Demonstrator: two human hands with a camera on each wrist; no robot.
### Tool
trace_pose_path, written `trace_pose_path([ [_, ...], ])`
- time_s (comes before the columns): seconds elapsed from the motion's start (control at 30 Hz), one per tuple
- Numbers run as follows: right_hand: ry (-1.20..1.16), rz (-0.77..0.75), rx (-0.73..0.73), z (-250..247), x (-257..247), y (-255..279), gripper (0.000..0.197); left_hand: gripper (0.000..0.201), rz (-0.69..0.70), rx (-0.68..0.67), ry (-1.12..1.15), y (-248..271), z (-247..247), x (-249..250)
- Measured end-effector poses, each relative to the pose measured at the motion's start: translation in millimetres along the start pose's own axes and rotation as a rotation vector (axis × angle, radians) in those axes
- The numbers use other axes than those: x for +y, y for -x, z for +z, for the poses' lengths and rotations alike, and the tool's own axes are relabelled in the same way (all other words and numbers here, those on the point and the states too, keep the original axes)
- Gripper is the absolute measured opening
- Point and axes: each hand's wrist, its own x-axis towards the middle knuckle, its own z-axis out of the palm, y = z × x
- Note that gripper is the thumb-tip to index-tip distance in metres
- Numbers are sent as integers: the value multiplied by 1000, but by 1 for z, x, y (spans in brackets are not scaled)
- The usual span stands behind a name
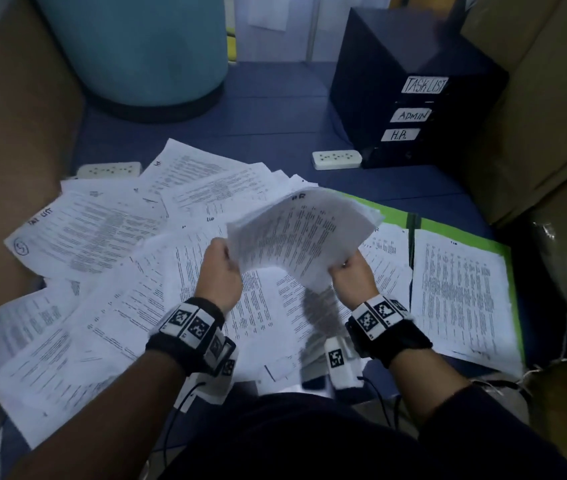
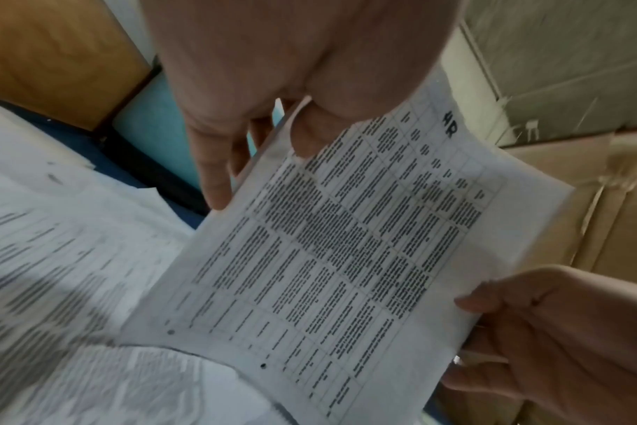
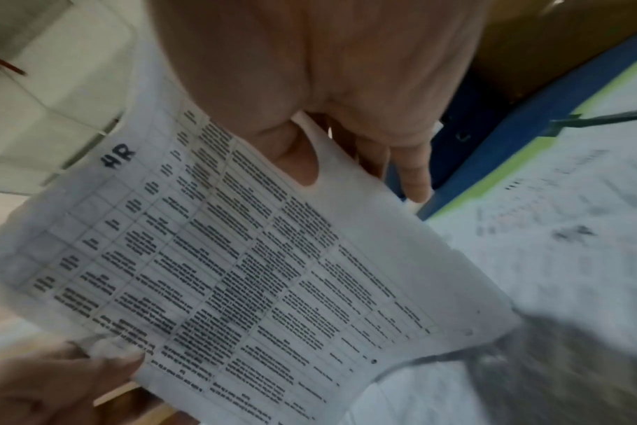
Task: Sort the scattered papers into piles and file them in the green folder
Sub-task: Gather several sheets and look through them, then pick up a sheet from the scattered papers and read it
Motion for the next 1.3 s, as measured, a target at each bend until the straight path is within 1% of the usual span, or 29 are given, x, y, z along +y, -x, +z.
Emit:
trace_pose_path([
  [0.03,52,29,-16,4,4,0,41,29,-33,-30,-23,0,2,-4],
  [0.1,88,63,-32,3,6,1,34,13,-75,-48,-50,2,4,-4],
  [0.13,83,65,-27,1,6,1,33,11,-78,-44,-58,3,4,1],
  [0.2,18,34,-10,-11,6,2,32,23,-59,-24,-42,1,5,8],
  [0.23,-34,14,0,-20,7,1,31,25,-47,-24,-28,-2,7,11],
  [0.27,-73,-8,17,-30,9,0,28,20,-22,-19,-29,-5,10,17],
  [0.3,-79,-33,40,-40,13,-2,20,12,-9,-25,-46,-9,16,19],
  [0.33,-67,-50,74,-52,18,-4,10,9,7,-25,-68,-12,23,24],
  [0.37,-51,-56,110,-65,25,-6,6,14,23,-29,-96,-16,34,27],
  [0.4,-44,-55,147,-79,34,-9,12,16,37,-39,-120,-18,46,33],
  [0.47,-46,-17,191,-107,55,-13,19,12,46,-91,-125,-22,78,47],
  [0.57,-55,93,250,-151,94,-18,9,12,42,-216,-80,-24,135,68],
  [0.67,-25,208,329,-192,137,-25,19,14,36,-334,-55,-24,198,86],
  [0.77,-20,311,379,-224,175,-34,26,10,-25,-378,-79,-21,257,100],
  [0.8,-6,332,381,-232,185,-37,28,16,-40,-383,-93,-20,274,103],
  [0.83,15,355,376,-239,193,-40,31,25,-62,-397,-109,-19,288,104],
  [0.9,73,411,352,-248,206,-42,36,44,-128,-472,-131,-15,310,106],
  [0.97,119,485,275,-251,218,-40,48,61,-179,-584,-178,-9,326,104],
  [1.0,149,521,215,-250,222,-38,54,67,-180,-625,-220,-6,330,102],
  [1.07,210,573,88,-247,229,-32,61,70,-177,-669,-274,-1,336,101],
  [1.1,227,581,54,-246,232,-30,63,69,-186,-675,-277,0,338,101],
  [1.17,242,556,78,-244,235,-29,62,68,-187,-665,-276,0,335,100],
  [1.23,235,511,174,-242,234,-32,60,64,-187,-652,-234,0,326,101],
  [1.3,205,452,241,-239,226,-38,56,57,-182,-624,-140,1,311,100],
])
